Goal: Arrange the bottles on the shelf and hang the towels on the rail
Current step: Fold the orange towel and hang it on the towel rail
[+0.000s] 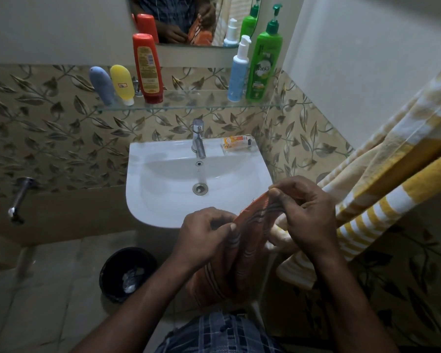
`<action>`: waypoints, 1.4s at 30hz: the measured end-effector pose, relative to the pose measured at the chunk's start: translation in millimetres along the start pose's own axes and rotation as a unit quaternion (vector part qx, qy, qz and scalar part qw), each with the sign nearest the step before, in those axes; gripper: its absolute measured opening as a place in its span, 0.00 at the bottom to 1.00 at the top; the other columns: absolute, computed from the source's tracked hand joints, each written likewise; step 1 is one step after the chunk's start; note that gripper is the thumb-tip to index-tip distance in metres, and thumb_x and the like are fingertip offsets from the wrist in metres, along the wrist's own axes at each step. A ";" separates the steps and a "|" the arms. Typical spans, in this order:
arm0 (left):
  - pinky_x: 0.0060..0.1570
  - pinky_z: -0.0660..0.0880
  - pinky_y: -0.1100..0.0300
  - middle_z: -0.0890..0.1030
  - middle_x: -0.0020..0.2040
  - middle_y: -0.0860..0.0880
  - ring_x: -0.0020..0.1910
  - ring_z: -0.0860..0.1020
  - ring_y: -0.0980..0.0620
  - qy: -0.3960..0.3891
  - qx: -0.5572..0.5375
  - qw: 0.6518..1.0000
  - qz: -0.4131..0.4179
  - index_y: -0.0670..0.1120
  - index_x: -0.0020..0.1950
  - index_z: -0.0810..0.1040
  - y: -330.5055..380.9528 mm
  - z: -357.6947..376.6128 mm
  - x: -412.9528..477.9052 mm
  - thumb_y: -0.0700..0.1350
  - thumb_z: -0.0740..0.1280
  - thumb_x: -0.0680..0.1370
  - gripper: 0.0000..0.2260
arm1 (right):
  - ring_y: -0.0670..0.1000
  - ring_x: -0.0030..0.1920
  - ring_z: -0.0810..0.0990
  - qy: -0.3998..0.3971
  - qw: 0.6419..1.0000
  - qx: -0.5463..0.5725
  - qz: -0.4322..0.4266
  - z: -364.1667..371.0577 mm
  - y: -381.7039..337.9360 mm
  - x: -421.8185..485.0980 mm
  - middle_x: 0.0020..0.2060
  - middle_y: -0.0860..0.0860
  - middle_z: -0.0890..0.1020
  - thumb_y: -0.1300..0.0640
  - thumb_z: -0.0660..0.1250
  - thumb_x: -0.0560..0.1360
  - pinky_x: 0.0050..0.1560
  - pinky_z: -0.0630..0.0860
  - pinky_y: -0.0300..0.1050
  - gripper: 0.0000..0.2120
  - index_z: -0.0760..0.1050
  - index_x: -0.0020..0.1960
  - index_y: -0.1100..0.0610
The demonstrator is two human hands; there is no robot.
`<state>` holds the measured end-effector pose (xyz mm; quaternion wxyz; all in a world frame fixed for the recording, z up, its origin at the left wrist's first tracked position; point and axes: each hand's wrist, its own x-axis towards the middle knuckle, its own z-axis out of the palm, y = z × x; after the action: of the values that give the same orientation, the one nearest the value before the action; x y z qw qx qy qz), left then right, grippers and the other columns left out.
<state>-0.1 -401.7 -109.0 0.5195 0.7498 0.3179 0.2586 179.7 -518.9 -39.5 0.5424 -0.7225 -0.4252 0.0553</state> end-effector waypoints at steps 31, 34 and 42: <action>0.39 0.71 0.58 0.77 0.35 0.56 0.36 0.74 0.56 -0.081 -0.136 0.987 -0.008 0.49 0.42 0.79 21.0 2.7 -8.0 0.52 0.66 0.82 0.11 | 0.42 0.39 0.82 0.075 0.994 -0.059 0.048 -7.2 5.7 6.9 0.37 0.43 0.83 0.59 0.74 0.78 0.42 0.80 0.42 0.08 0.80 0.43 0.49; 0.42 0.76 0.55 0.82 0.37 0.56 0.38 0.79 0.57 -0.044 -0.086 0.995 0.009 0.50 0.42 0.82 22.1 0.9 -6.1 0.52 0.67 0.81 0.10 | 0.41 0.39 0.81 0.077 0.993 -0.085 0.040 -7.6 5.3 6.1 0.37 0.42 0.83 0.58 0.74 0.78 0.40 0.77 0.37 0.08 0.80 0.43 0.48; 0.38 0.69 0.52 0.73 0.31 0.55 0.34 0.73 0.54 0.068 0.080 0.994 0.017 0.50 0.37 0.73 15.0 6.4 -6.0 0.55 0.61 0.81 0.15 | 0.46 0.43 0.82 0.012 0.981 -0.186 -0.056 -3.4 1.0 -4.7 0.43 0.44 0.84 0.61 0.76 0.75 0.46 0.81 0.48 0.06 0.85 0.51 0.53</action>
<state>3.6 -414.0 -97.3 0.4304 0.7752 0.3594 0.2911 179.1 -524.6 -40.8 0.4062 -0.7864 -0.4609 -0.0636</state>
